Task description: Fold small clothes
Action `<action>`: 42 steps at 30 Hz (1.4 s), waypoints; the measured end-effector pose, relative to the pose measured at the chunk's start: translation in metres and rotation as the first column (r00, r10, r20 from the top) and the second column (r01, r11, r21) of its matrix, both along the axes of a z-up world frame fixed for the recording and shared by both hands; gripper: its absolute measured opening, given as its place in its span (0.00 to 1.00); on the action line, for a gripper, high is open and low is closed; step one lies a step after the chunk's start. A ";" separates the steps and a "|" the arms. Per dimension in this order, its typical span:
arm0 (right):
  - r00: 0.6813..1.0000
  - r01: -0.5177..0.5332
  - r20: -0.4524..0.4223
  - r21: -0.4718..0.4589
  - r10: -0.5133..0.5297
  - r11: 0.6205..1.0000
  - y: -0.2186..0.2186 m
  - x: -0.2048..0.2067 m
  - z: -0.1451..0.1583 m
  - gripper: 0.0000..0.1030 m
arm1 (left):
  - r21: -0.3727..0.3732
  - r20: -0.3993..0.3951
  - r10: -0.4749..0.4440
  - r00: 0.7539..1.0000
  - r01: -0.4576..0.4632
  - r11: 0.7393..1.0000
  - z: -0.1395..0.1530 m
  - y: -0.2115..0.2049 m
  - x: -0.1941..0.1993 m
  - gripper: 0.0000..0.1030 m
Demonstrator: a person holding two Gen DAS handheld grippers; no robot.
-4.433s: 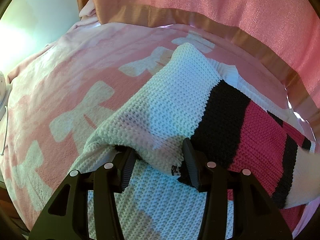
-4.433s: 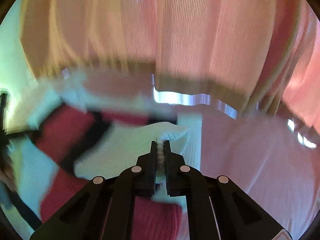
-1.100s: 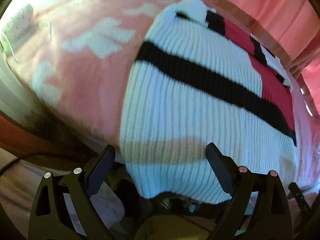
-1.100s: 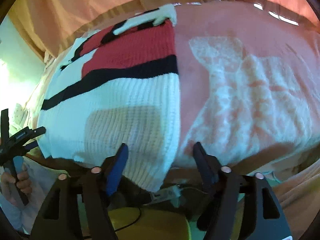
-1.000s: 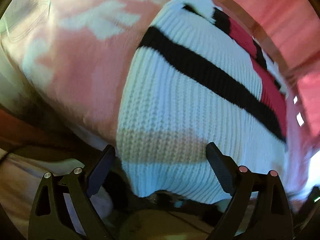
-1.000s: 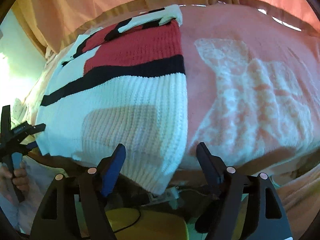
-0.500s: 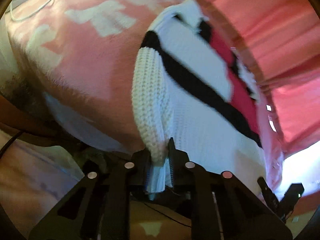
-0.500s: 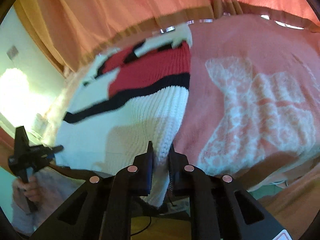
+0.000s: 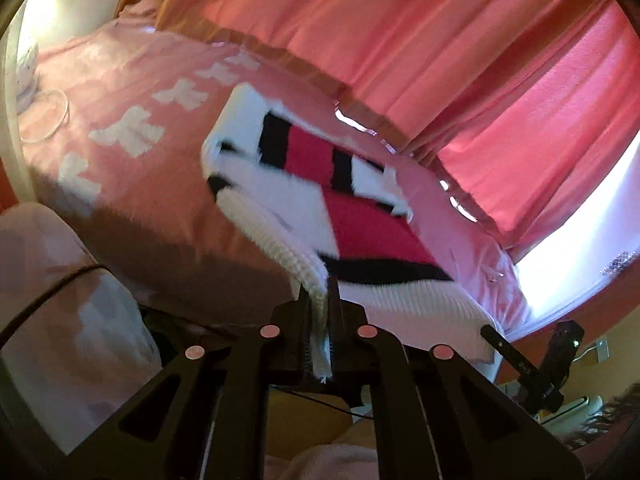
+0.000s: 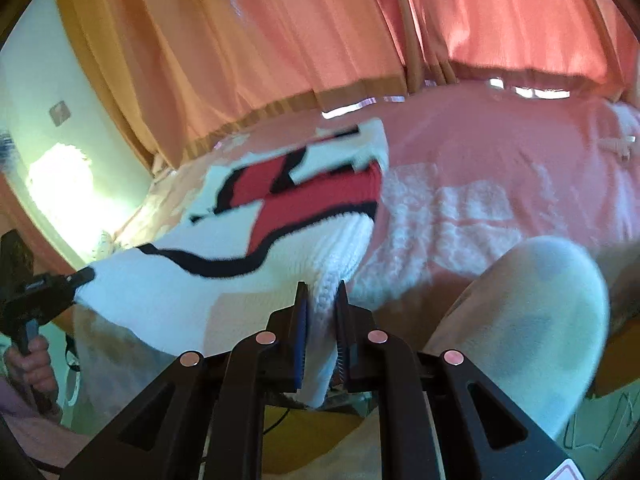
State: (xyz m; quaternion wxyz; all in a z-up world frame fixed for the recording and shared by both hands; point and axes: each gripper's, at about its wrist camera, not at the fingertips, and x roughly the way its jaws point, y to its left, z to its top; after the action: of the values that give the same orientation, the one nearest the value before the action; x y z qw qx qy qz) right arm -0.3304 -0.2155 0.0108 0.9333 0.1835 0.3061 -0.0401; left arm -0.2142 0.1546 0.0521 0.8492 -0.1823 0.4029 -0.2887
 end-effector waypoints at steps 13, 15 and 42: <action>0.982 -0.008 0.186 -0.108 0.028 0.994 -0.079 0.203 0.072 0.04 | 0.134 0.236 0.126 0.964 -0.161 0.978 0.042 -0.061 0.215 0.06; 0.991 -0.005 0.133 -0.100 0.018 0.995 -0.101 0.259 0.060 0.06 | 0.208 0.185 0.183 0.966 -0.220 0.953 0.023 -0.078 0.281 0.06; 0.973 -0.172 -0.189 -0.215 0.132 0.961 -0.087 0.394 -0.069 0.07 | 0.407 -0.025 0.183 0.983 -0.157 0.900 -0.088 -0.101 0.389 0.20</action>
State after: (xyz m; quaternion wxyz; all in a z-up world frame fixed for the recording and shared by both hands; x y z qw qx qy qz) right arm 0.0631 -0.3026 -0.0583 0.9184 0.0459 0.3925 -0.0191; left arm 0.1749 0.0541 -0.0358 0.8773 -0.0468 0.4627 -0.1182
